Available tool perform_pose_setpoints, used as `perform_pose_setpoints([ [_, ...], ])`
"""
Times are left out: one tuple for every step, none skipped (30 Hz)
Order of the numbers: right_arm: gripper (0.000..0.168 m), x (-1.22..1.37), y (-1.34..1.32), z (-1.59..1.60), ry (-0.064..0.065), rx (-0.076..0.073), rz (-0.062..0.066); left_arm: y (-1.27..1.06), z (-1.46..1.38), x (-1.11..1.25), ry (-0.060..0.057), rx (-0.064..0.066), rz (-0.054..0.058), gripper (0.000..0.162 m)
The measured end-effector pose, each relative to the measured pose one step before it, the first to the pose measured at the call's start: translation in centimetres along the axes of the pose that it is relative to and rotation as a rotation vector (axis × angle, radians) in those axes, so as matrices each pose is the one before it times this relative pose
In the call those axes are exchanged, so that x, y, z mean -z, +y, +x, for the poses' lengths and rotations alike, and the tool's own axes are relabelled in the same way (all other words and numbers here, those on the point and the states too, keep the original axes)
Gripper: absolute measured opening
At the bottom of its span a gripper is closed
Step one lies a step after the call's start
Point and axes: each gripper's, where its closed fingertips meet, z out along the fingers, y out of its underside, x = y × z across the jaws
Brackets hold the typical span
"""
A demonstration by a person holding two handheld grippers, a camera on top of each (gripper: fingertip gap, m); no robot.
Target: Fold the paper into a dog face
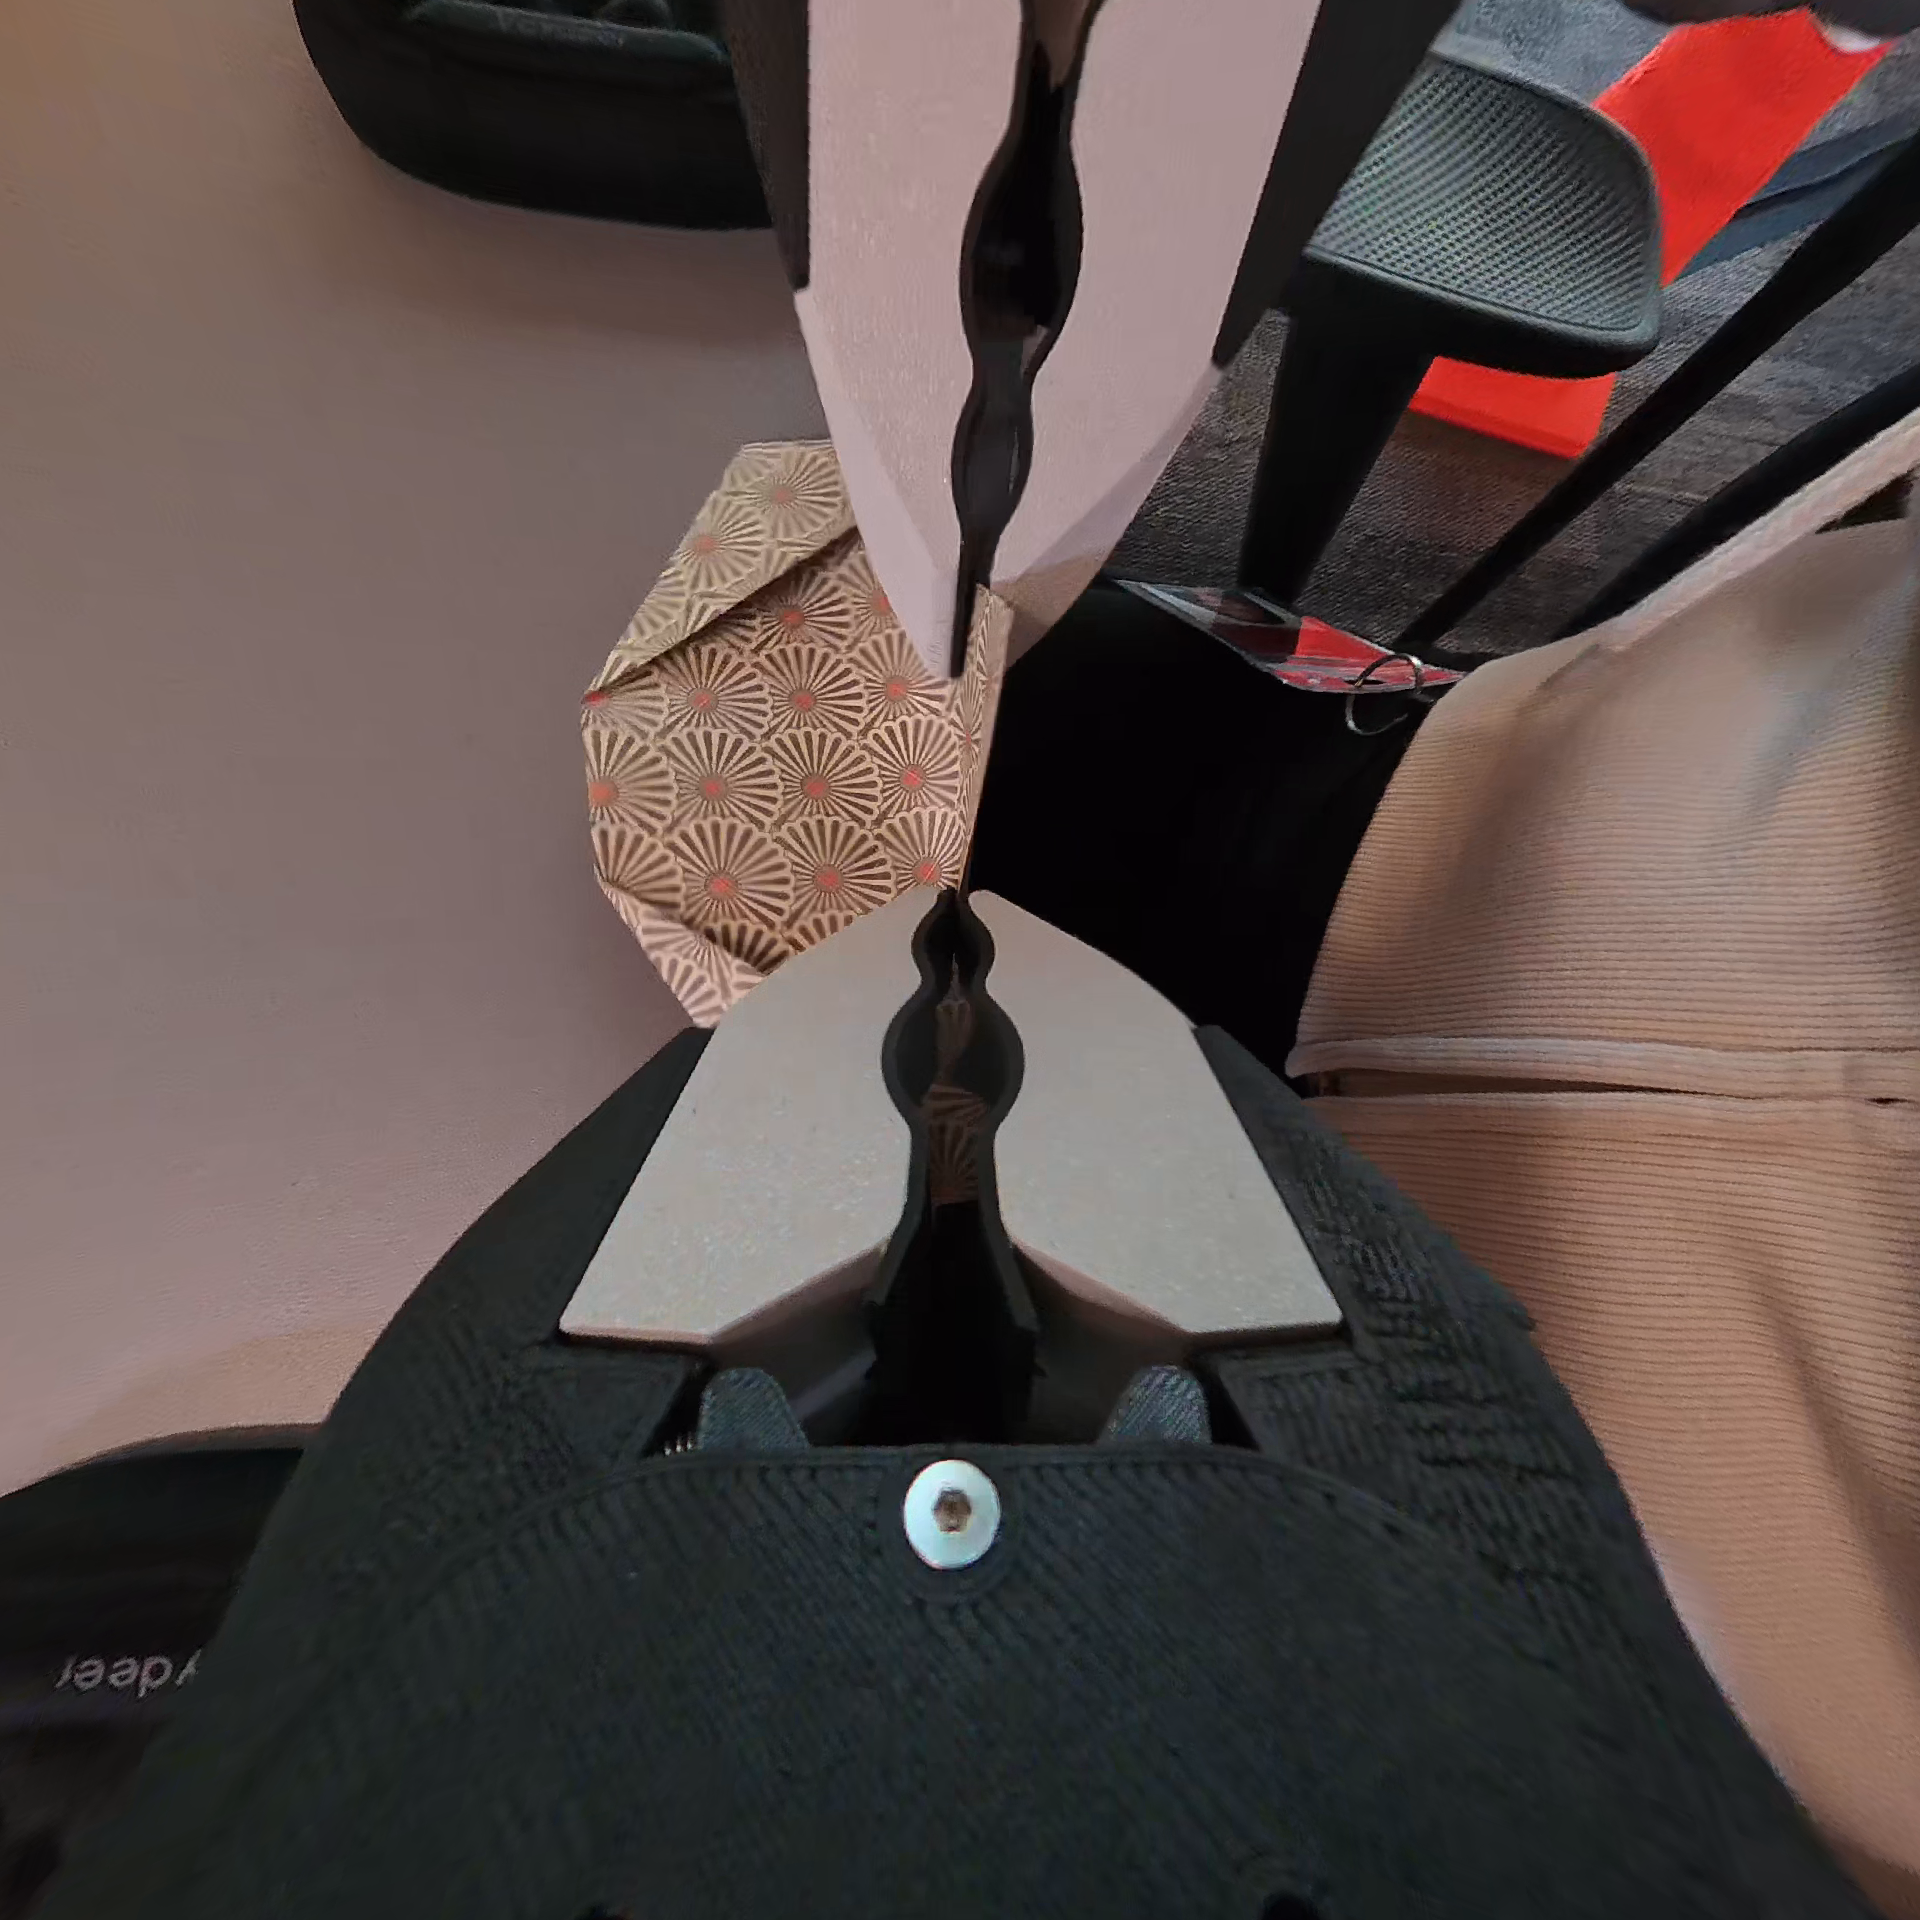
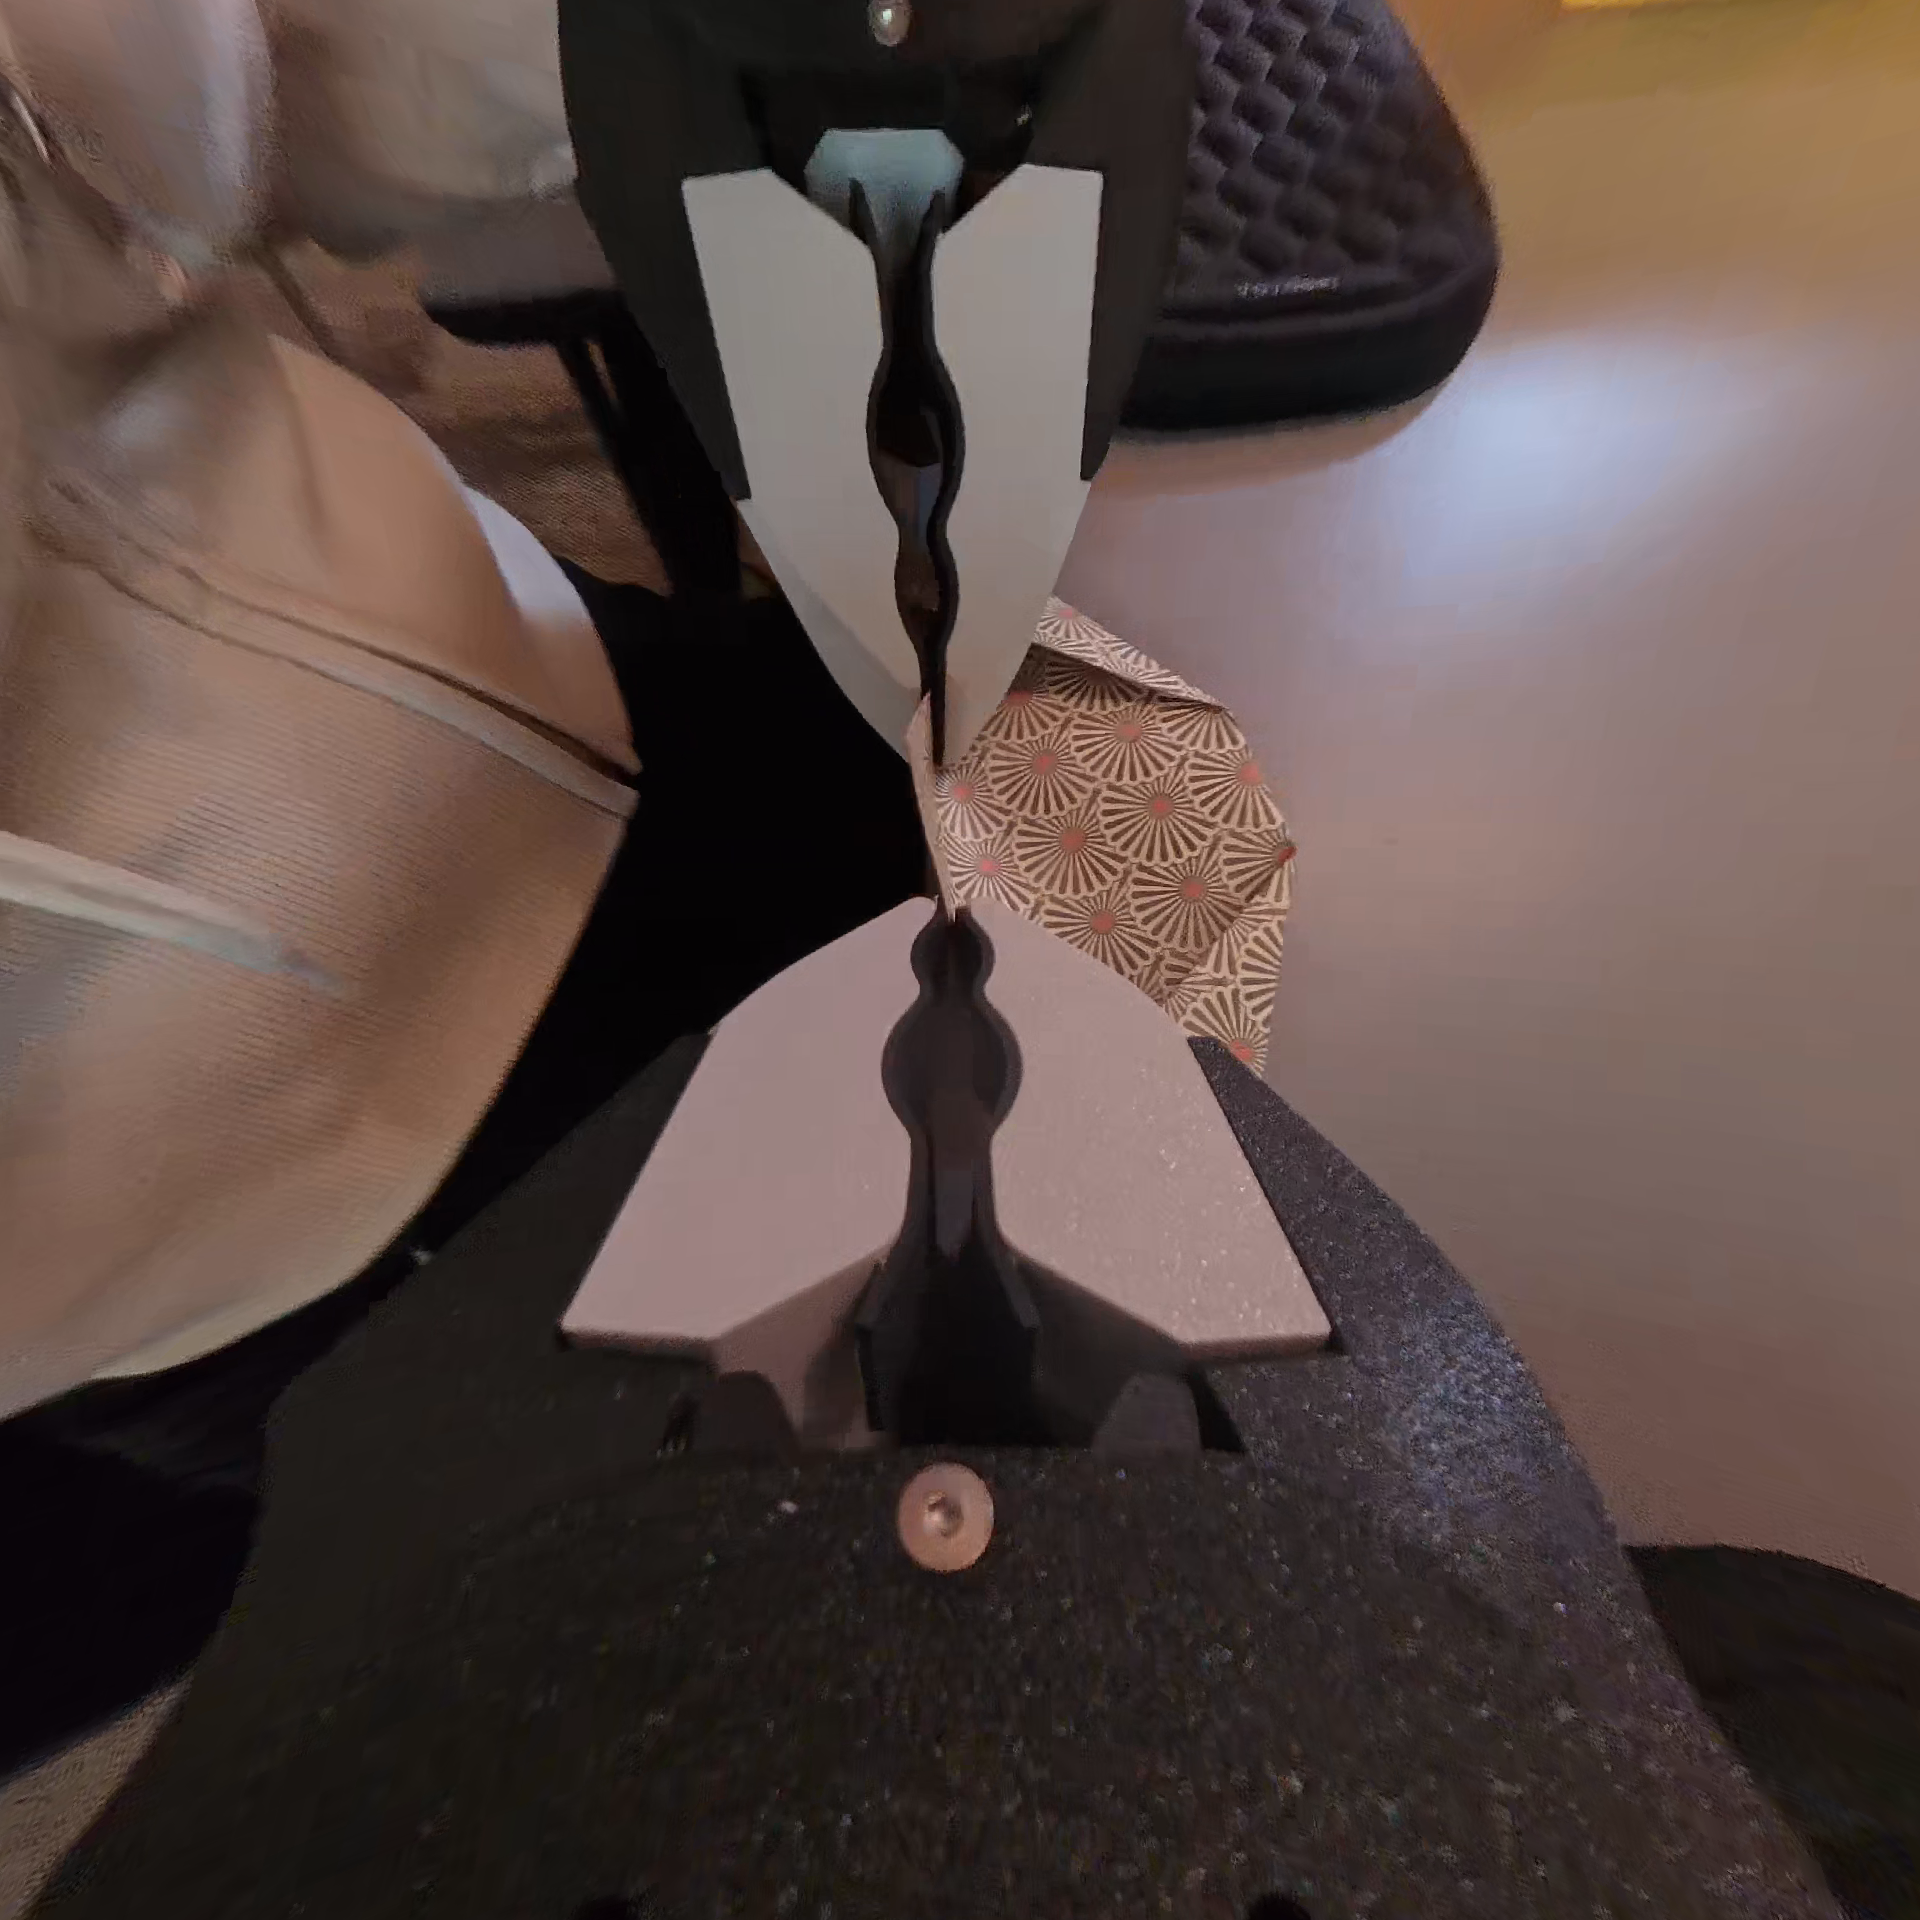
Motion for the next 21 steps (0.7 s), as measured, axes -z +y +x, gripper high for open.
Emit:
perform_pose_setpoints([
  [0.002, 0.02, -0.06, 0.022, -0.0372, -0.056, 0.007, -0.016, 0.024, 0.007, 0.0118, 0.0174, 0.0028, 0.0],
  [0.002, 0.002, -0.026, -0.036, -0.0395, -0.0484, 0.0013, -0.008, 0.021, 0.001, 0.0137, 0.0166, 0.0033, 0.0],
  [0.002, -0.015, -0.021, 0.024, -0.0328, -0.0434, -0.0047, 0.006, 0.035, 0.011, 0.0141, 0.0119, 0.0027, 0.0],
  [0.001, -0.013, -0.102, 0.063, -0.0246, -0.0415, -0.002, 0.007, 0.01, 0.028, 0.0108, 0.009, 0.0011, 0.0],
  [0.001, -0.018, -0.057, -0.017, -0.0276, -0.0396, -0.0048, 0.007, -0.012, 0.027, 0.0072, 0.0079, -0.0007, 0.0],
  [0.001, -0.013, 0.031, 0.086, -0.0176, -0.0403, -0.0106, 0.008, 0.003, 0.009, 0.0043, 0.0057, -0.0015, 0.0],
  [0.0, -0.022, 0.004, 0.014, -0.0195, -0.0354, -0.0091, 0.005, 0.01, 0.004, 0.002, 0.004, -0.002, 0.0],
  [0.0, -0.043, 0.17, -0.057, -0.0196, -0.0272, -0.0208, -0.01, 0.021, 0.0, 0.0021, 0.0035, -0.0022, 0.0],
  [0.0, -0.081, 0.239, -0.025, -0.0147, -0.0241, -0.0273, -0.028, 0.065, 0.016, 0.0056, 0.0025, -0.0011, 0.001],
  [0.0, -0.122, 0.231, -0.05, -0.0178, -0.0247, -0.0281, -0.057, 0.122, 0.085, 0.0084, -0.0015, 0.0007, 0.002],
  [0.0, -0.111, 0.193, -0.004, -0.0159, -0.0244, -0.0265, -0.131, 0.094, 0.255, 0.0026, -0.0059, 0.0044, 0.004],
  [0.0, -0.101, 0.093, 0.032, -0.0147, -0.027, -0.0199, -0.296, -0.016, 0.478, -0.0104, -0.0103, 0.0125, 0.007],
  [0.0, -0.051, -0.023, -0.079, -0.0205, -0.027, -0.0135, -0.491, -0.1, 0.688, -0.0238, -0.0172, 0.0227, 0.01],
  [0.0, -0.016, -0.032, 0.001, -0.0144, -0.0266, -0.0152, -0.643, -0.144, 0.804, -0.0334, -0.0297, 0.0306, 0.011],
  [0.0, 0.002, -0.042, -0.021, -0.0111, -0.0188, -0.0177, -0.679, -0.168, 0.787, -0.0409, -0.0452, 0.0303, 0.014],
  [0.0, 0.021, -0.061, -0.018, -0.0078, -0.0134, -0.0184, -0.568, -0.236, 0.63, -0.0454, -0.0575, 0.0224, 0.017],
  [0.0, 0.025, -0.058, 0.019, -0.0033, -0.0175, -0.02, -0.373, -0.188, 0.419, -0.0347, -0.0619, 0.0123, 0.023],
  [0.0, 0.041, -0.015, 0.061, -0.0008, -0.0171, -0.023, -0.156, -0.185, 0.169, -0.0154, -0.0522, -0.0028, 0.03],
  [0.0, 0.025, 0.023, 0.007, -0.005, -0.011, -0.0239, 0.079, -0.309, -0.073, 0.0018, -0.0266, -0.0151, 0.032],
  [0.0, 0.008, 0.053, -0.032, -0.0106, -0.0121, -0.0225, 0.148, -0.644, -0.292, 0.0054, 0.0047, -0.0109, 0.016],
  [0.0, -0.009, 0.037, -0.032, -0.0128, -0.0138, -0.019, 0.063, -0.948, -0.484, 0.0054, 0.0267, 0.0051, 0.0],
])
